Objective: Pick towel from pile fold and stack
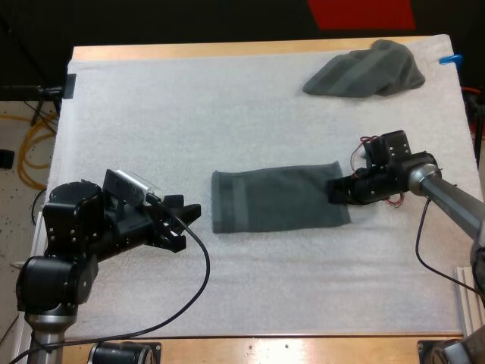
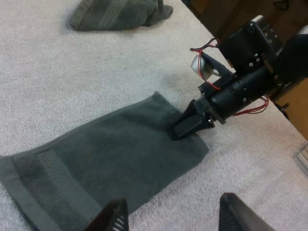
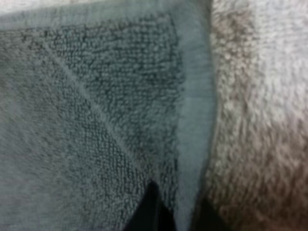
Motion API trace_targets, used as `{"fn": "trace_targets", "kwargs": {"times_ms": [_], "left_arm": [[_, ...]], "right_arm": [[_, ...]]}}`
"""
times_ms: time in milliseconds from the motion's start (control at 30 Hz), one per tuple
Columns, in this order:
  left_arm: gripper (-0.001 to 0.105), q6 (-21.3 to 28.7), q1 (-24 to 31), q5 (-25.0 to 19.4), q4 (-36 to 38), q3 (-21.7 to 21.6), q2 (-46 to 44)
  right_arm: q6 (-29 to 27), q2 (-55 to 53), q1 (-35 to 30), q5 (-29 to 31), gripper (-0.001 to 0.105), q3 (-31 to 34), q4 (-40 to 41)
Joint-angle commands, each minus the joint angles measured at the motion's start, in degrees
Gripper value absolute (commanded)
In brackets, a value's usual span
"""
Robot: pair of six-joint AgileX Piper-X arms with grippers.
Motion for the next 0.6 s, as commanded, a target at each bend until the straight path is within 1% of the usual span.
{"fn": "trace_targets", "kwargs": {"times_ms": [0, 67, 100, 167, 200, 233, 267, 367, 433, 500, 567], "left_arm": [[0.042, -0.17, 0.12, 0.40, -0.11, -0.34, -0.09], [0.042, -0.17, 0.12, 0.40, -0.11, -0.34, -0.09], [0.042, -0.17, 0.12, 0.40, -0.11, -0.34, -0.09], [0.042, -0.17, 0.12, 0.40, -0.11, -0.34, -0.09], [0.042, -0.17, 0.12, 0.40, -0.11, -0.34, -0.09], [0.042, -0.17, 0.12, 0.40, -0.11, -0.34, -0.09], [0.042, -0.17, 0.12, 0.40, -0.11, -0.34, -0.09], [0.042, -0.17, 0.12, 0.40, -0.11, -0.34, -0.09], [0.042, -0.17, 0.12, 0.40, -0.11, -0.34, -0.09], [0.042, -0.19, 0.12, 0.40, -0.11, -0.34, -0.09], [0.042, -0.60, 0.12, 0.40, -0.11, -0.34, -0.09]], "right_arm": [[-2.66, -1.00, 0.19, 5.63, 0.000, 0.55, 3.36], [-6.63, -3.62, 0.19, 14.23, 0.000, 0.55, 6.28], [-7.65, -4.54, 0.19, 16.60, 0.000, 0.55, 6.84], [-11.66, -7.65, 0.19, 28.20, 0.000, 0.55, 8.92], [-12.77, -8.34, 0.19, 30.55, 0.000, 0.55, 9.35], [-14.64, -9.78, 0.19, 36.36, 0.000, 0.55, 10.03], [-16.35, -10.99, 0.19, 40.53, 0.000, 0.55, 10.39], [-20.62, -14.12, 0.19, 49.04, 0.000, 0.55, 10.77], [-20.83, -15.64, 0.19, 49.51, 0.000, 0.55, 10.79], [-20.60, -16.56, 0.24, 48.26, 0.000, 0.55, 11.27], [-18.87, -17.19, 0.91, 44.70, 0.000, 0.55, 12.57]]}}
